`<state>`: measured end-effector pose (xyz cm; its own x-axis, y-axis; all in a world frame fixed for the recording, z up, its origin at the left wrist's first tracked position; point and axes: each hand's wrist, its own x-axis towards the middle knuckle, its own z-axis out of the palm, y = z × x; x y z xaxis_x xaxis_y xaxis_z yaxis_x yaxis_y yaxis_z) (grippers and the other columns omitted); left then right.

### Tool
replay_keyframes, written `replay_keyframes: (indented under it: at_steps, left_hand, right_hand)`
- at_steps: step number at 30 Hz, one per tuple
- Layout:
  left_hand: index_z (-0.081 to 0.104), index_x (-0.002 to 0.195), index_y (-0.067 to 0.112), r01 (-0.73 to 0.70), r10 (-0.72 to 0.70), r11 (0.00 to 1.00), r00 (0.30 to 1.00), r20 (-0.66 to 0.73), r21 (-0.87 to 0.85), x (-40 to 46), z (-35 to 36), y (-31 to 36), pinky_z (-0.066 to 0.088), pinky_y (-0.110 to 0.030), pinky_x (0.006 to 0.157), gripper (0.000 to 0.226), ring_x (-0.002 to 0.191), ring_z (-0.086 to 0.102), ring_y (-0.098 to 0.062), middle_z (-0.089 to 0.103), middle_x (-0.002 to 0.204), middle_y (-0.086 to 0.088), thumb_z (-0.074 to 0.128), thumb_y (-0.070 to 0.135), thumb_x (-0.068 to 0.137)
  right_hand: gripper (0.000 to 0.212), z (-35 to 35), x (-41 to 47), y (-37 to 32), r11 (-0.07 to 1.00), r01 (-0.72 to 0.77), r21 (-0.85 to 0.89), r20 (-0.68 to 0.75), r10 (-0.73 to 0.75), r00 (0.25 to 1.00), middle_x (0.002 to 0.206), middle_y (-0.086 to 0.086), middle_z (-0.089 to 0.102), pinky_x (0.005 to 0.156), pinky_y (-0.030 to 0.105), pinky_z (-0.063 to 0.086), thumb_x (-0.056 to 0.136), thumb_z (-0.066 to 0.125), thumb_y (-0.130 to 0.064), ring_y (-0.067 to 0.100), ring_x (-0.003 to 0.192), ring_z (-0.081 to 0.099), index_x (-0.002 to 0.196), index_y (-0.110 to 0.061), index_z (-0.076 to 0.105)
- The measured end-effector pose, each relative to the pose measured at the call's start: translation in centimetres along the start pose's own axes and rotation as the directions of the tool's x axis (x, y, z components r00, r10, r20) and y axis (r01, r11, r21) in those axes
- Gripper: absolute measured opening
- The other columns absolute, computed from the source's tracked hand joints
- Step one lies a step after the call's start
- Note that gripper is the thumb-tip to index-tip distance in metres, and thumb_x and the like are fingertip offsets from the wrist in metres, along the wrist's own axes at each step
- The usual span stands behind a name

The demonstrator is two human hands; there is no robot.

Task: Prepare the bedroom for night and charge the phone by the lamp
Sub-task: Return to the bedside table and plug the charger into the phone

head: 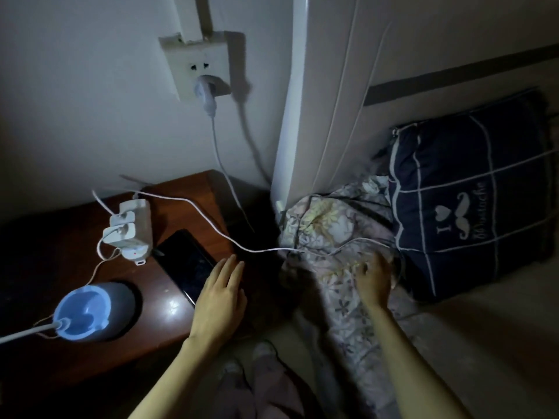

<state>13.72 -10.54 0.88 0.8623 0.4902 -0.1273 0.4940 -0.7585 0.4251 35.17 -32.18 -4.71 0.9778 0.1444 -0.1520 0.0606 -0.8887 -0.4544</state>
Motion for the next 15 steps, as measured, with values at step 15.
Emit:
replay_keyframes:
  at_steps: [15]
  left_hand:
    - [0.057, 0.118, 0.003, -0.022, 0.021, 0.998, 0.999, 0.026, 0.055, 1.8, 0.6, 2.2, 0.047, -0.045, 0.089, 0.05, 0.116, 0.052, -0.035, 0.057, 0.125, -0.017, 0.05, 0.016, 0.069]
  right_hand:
    - [0.045, -1.0, 5.8, 2.5, 0.679, 0.126, -0.724, 0.264, 0.104, 0.959, 0.153, 0.003, 0.014, 0.105, 0.051, 0.02, 0.091, 0.037, -0.011, 0.03, 0.139, 0.002, 0.136, -0.014, 0.034]
